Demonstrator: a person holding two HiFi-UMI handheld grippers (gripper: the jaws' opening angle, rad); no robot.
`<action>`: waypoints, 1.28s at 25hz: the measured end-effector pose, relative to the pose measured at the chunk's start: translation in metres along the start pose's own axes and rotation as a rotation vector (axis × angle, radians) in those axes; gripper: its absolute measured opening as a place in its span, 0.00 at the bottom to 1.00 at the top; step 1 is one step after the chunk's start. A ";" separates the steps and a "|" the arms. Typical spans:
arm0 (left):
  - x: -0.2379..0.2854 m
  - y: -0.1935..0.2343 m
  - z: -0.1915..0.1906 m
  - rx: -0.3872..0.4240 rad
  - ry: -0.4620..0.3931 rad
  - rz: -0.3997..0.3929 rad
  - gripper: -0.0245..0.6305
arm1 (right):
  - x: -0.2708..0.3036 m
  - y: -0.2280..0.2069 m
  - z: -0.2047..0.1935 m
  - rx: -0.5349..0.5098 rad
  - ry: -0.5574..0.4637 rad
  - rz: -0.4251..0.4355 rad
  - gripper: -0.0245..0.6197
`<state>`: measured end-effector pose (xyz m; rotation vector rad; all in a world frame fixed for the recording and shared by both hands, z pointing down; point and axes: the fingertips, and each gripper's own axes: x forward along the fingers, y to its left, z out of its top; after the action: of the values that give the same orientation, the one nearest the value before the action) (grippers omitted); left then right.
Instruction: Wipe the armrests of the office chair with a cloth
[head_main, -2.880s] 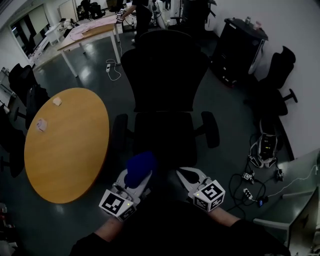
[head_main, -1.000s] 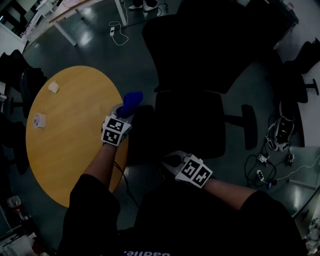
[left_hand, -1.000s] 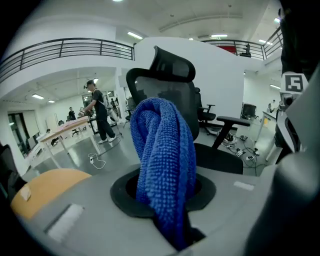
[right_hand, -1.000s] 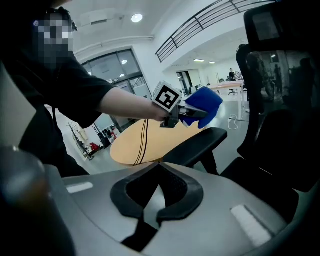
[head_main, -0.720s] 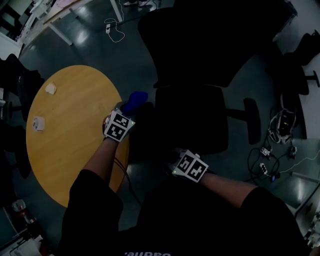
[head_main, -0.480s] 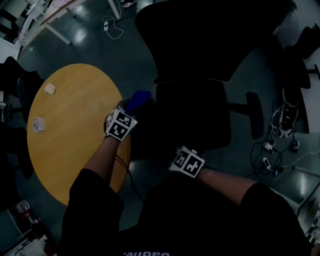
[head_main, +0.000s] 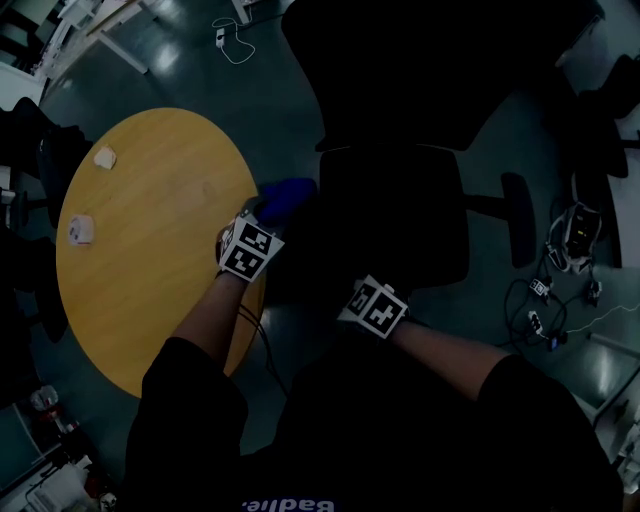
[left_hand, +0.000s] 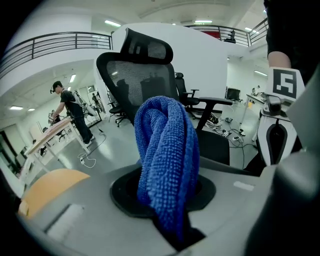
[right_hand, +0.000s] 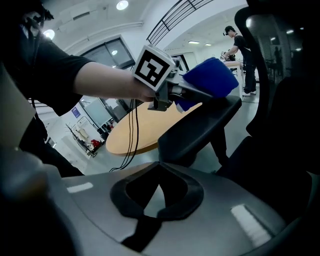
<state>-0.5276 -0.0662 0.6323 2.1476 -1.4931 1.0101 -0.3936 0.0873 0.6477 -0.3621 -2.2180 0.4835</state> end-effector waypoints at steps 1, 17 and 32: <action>-0.002 -0.003 -0.001 -0.008 -0.005 0.001 0.20 | 0.001 -0.002 0.001 0.003 -0.001 -0.005 0.05; -0.049 -0.095 -0.027 -0.058 -0.033 -0.044 0.20 | 0.002 0.000 -0.018 0.016 0.019 -0.015 0.05; -0.084 -0.173 -0.048 -0.192 -0.046 -0.073 0.20 | 0.012 0.008 -0.023 0.003 0.036 0.022 0.05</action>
<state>-0.4036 0.0883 0.6265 2.0857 -1.4567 0.7641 -0.3821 0.1040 0.6657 -0.3909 -2.1806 0.4889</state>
